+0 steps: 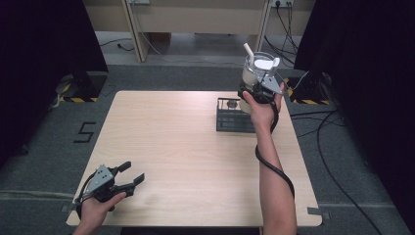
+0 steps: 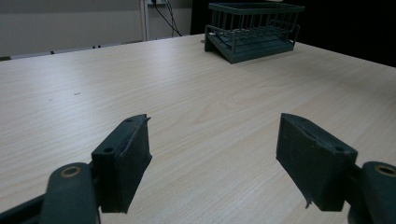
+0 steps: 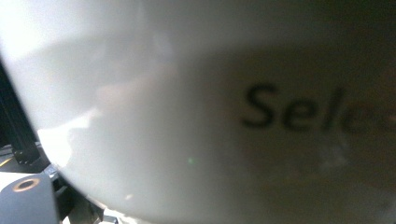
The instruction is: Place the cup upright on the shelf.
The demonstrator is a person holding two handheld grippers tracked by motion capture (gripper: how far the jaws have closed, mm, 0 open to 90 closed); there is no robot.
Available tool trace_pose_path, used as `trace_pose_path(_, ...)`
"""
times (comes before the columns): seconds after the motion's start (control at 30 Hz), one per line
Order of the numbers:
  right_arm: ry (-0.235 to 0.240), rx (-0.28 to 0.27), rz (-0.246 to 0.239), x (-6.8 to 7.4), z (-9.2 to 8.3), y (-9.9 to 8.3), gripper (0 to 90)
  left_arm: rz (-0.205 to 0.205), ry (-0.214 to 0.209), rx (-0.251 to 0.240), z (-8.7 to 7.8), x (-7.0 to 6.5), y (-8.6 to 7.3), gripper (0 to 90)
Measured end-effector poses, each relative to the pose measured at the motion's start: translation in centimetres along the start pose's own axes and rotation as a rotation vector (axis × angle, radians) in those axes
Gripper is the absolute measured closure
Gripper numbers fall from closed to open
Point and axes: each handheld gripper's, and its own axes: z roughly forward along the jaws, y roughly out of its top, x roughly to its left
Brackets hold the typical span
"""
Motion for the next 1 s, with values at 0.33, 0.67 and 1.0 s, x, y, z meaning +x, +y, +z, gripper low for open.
trace_pose_path(0.33, -0.004, 0.016, 0.001, 0.1, 0.9, -0.5, 10.5, -0.008, -0.001, 0.000, 0.1, 0.0, -0.1, 25.2)
trace_pose_path(0.67, -0.004, 0.031, -0.004, 0.2, 1.7, -1.1, 10.5, -0.012, 0.001, 0.003, 0.1, 0.0, -0.1, 25.1)
trace_pose_path(1.0, 0.000, 0.033, 0.003, 0.4, 1.9, -1.5, 10.5, -0.014, 0.003, 0.002, 0.1, 0.1, -0.1, 25.1)
